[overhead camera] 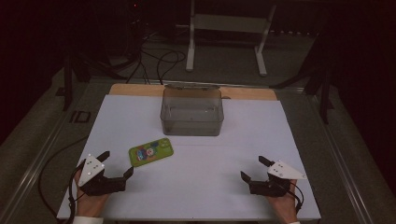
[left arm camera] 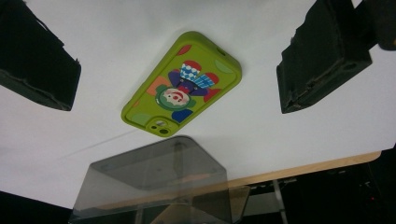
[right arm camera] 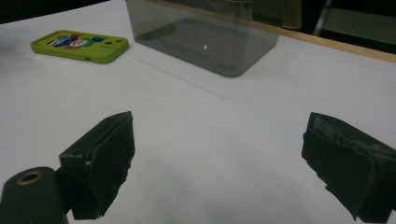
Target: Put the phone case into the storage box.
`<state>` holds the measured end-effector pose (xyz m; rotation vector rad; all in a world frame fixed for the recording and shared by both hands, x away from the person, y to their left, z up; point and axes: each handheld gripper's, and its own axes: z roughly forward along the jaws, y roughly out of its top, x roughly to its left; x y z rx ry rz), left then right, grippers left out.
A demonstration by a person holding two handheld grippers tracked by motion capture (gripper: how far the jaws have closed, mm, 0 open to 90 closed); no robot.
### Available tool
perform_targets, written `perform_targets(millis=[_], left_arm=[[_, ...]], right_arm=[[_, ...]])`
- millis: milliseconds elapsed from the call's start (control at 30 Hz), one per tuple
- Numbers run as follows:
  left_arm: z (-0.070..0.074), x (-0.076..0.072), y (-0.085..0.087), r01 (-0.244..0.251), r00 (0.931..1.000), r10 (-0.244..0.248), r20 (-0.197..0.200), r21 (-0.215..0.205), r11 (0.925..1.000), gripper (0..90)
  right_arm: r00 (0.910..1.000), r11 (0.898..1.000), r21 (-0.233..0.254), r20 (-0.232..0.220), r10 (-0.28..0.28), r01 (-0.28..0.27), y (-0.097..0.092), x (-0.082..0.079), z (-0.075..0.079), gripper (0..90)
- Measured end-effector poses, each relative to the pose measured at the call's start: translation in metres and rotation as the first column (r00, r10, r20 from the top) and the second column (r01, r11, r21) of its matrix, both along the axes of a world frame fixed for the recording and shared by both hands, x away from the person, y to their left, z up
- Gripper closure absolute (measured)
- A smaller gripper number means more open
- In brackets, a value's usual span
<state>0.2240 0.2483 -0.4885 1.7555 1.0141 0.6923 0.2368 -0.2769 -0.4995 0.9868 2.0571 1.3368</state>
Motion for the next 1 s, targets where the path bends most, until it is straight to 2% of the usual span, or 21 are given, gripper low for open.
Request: perform_targets(millis=[267,700,1000], left_arm=[[-0.0020,0.0007,-0.0011,-0.001,1.0000,0.002,-0.005,0.026,0.9997,0.1],[-0.0040,0.0021,-0.0042,0.004,1.0000,-0.004,-0.003,0.039,0.9992,0.1],[0.0015,0.0086,-0.0059,0.012,0.9999,-0.012,-0.006,0.042,0.9990,0.0]], right_arm=[[1.0000,1.000,-0.005,-0.002,0.003,-0.003,0.0022,0.0009,-0.0014,9.4],[1.0000,1.000,0.005,0.003,-0.002,0.002,0.0007,0.0014,-0.0014,9.4],[1.0000,1.000,0.012,-0.001,-0.004,0.004,0.0015,0.0029,-0.0026,9.3]])
